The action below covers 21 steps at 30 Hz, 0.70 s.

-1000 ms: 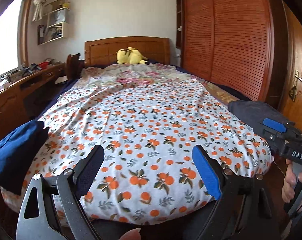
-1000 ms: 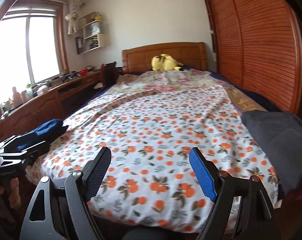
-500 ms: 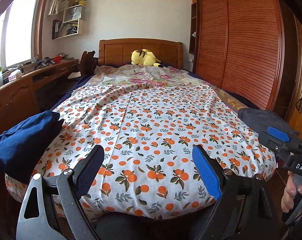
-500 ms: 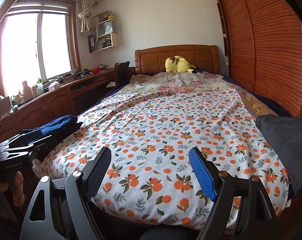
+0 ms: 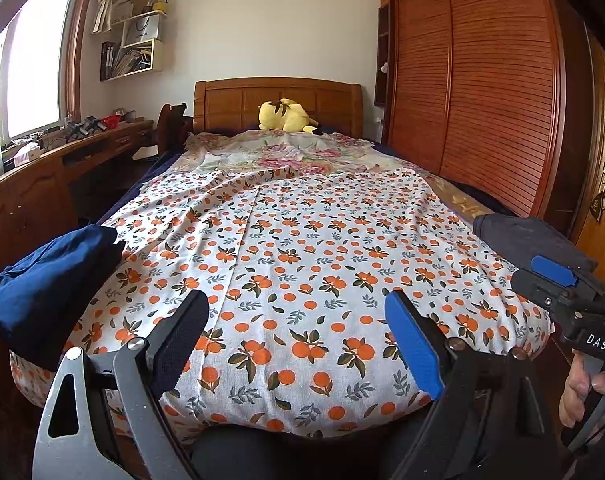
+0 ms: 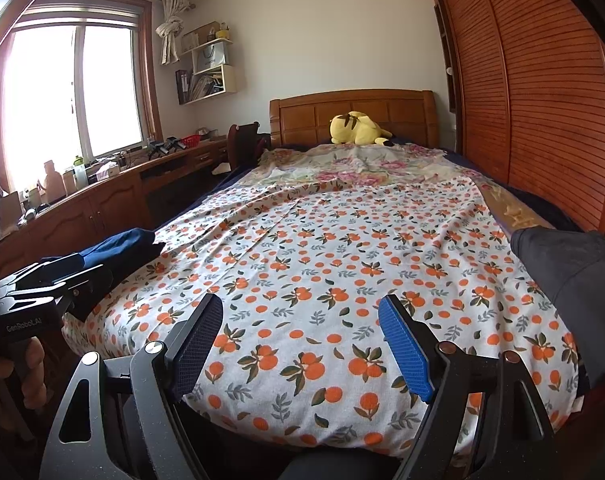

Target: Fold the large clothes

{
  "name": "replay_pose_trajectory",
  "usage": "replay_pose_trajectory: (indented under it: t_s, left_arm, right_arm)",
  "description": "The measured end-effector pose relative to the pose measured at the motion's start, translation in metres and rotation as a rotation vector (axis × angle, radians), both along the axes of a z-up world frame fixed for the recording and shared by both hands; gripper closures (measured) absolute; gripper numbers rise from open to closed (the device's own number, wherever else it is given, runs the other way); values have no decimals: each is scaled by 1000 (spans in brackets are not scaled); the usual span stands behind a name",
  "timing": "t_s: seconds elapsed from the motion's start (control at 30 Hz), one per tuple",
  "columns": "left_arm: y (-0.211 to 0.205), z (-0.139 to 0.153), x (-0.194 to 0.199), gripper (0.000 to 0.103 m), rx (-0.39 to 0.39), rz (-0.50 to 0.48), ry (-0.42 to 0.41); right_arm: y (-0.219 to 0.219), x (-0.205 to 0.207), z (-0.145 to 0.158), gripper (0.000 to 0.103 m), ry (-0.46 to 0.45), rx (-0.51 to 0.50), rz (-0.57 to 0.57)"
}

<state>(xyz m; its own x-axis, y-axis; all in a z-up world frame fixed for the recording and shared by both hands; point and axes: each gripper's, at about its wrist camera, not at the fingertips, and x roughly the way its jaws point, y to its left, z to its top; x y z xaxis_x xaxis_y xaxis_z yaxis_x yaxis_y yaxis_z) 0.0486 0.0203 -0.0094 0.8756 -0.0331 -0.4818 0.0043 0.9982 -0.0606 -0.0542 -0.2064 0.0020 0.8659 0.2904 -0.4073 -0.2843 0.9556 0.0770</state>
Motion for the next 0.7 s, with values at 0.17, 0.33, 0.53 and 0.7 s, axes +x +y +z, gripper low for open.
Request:
replay_pose_trajectory:
  t_s: [0.17, 0.33, 0.53, 0.7]
  left_arm:
    - [0, 0, -1, 13, -1, -1, -1]
    - [-2, 1, -1, 13, 8, -1, -6]
    - [-4, 4, -4, 13, 10, -6, -9]
    - [-5, 5, -4, 13, 11, -8, -10]
  right_arm:
    - [2, -1, -1, 21, -4, -1, 2]
    - [3, -2, -2, 21, -7, -2, 4]
    - [3, -1, -2, 21, -9, 1, 8]
    - [1, 0, -3, 21, -10, 4, 8]
